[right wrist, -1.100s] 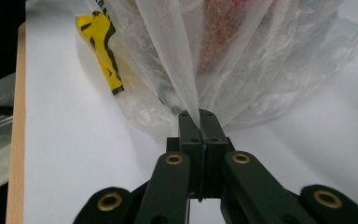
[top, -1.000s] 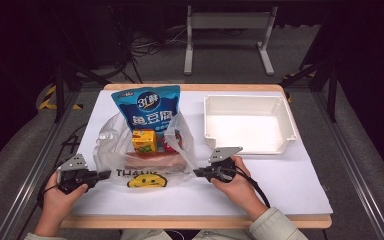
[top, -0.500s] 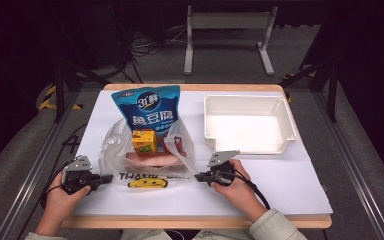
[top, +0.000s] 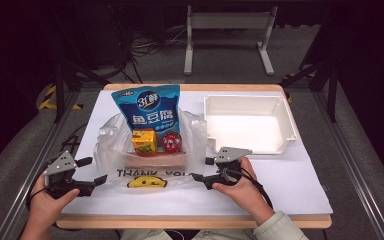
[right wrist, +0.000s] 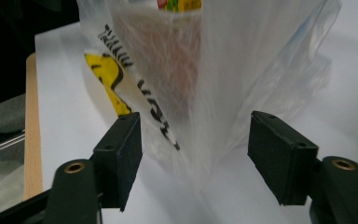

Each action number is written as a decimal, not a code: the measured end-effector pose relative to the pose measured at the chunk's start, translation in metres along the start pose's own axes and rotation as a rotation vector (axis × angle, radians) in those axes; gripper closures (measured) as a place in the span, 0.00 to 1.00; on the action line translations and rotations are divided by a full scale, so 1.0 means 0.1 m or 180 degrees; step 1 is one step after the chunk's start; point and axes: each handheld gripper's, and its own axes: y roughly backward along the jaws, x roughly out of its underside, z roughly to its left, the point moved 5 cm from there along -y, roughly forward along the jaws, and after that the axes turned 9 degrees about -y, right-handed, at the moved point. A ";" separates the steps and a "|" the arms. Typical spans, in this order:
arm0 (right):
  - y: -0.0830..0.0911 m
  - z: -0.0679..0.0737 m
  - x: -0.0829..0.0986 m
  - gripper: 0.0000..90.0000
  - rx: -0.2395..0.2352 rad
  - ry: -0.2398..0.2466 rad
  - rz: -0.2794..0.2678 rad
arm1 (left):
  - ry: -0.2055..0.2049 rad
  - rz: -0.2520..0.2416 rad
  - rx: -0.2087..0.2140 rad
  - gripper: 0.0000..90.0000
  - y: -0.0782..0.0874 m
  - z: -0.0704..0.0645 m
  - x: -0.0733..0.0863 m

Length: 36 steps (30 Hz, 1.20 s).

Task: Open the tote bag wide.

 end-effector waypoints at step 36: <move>0.31 -0.18 -1.02 0.23 0.0401 0.0182 -0.0703 | -0.0255 -0.0851 -0.0065 0.06 0.25 0.10 -1.17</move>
